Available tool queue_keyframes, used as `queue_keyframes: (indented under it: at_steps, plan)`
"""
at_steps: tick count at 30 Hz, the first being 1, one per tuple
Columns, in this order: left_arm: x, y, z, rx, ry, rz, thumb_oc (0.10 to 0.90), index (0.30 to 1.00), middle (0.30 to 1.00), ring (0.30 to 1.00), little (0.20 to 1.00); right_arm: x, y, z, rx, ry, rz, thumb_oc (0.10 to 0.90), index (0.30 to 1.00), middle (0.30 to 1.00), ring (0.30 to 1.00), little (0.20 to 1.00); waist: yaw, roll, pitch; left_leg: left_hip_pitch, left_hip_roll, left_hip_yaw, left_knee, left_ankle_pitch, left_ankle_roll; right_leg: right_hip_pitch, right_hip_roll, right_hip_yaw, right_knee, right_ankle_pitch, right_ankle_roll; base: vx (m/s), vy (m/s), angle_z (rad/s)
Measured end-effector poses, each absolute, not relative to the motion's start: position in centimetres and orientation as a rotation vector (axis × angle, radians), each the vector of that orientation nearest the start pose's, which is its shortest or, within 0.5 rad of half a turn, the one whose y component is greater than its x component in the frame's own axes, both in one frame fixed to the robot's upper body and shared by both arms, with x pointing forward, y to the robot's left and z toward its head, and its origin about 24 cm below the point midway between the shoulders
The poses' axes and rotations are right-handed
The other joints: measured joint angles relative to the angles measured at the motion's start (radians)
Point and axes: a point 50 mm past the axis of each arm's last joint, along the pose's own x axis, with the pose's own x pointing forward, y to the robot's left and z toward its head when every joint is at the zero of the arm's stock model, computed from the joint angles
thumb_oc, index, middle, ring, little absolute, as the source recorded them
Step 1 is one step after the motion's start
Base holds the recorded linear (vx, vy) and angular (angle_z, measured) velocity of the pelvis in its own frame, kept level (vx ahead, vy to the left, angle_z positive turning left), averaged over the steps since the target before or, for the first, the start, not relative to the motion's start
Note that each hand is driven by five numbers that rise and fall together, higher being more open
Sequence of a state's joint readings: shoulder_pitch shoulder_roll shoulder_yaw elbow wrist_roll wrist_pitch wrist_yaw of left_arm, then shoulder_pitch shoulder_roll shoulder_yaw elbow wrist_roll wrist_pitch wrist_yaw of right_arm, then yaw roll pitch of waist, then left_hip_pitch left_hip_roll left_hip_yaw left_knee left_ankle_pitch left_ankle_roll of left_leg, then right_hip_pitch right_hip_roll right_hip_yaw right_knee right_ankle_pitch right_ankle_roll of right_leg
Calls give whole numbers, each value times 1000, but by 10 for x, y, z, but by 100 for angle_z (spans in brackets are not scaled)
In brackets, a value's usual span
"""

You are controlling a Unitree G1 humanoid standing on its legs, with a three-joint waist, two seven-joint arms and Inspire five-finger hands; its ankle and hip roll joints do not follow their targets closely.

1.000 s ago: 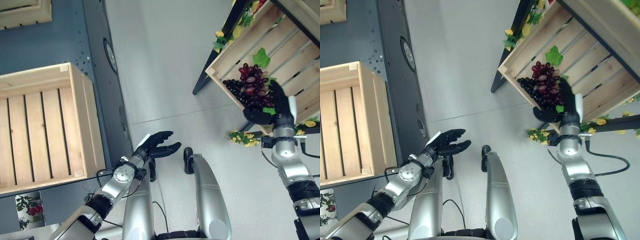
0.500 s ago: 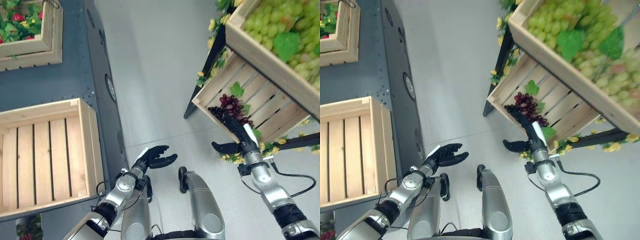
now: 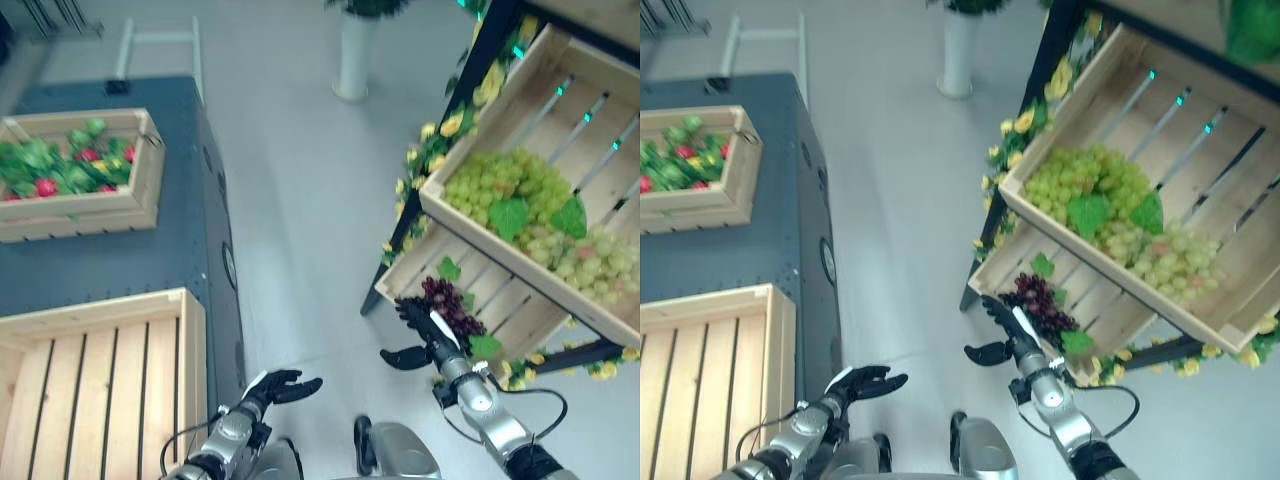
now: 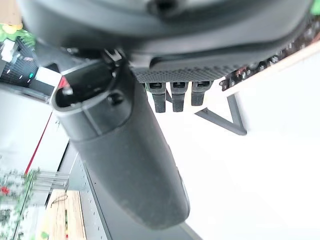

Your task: Pick up the fruits from the basket on one side to the basket on the other side

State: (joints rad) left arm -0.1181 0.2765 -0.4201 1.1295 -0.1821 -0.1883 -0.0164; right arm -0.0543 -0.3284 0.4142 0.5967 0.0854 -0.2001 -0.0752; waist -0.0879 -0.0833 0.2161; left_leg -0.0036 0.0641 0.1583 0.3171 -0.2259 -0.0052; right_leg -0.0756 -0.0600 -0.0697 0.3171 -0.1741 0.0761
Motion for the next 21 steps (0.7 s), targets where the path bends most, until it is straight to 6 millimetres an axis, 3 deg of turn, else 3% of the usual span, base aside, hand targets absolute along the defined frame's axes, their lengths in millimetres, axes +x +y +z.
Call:
queue_keyframes:
  at_steps: [4,10,21]
  plan:
    - [143,202,-145,328,918,-168,800,900,900,900,900,197,-174,-98,-351,561,228,800,900,900,900,900,10,33,-32,61,-20,-14,-90,37,7,50,-11,-10,-66,15,10,71,0,13]
    - [121,210,-152,347,981,-152,800,900,900,900,900,172,-185,-120,-366,708,208,800,900,900,900,900,30,51,-77,99,-27,-25,-207,94,7,84,-8,-24,-166,57,12,40,-12,5]
    - [110,205,-154,379,952,-204,800,900,900,900,900,121,-196,-153,-350,979,185,800,900,900,900,900,66,72,-157,133,-35,-55,-362,182,9,141,3,-34,-354,156,14,20,10,4]
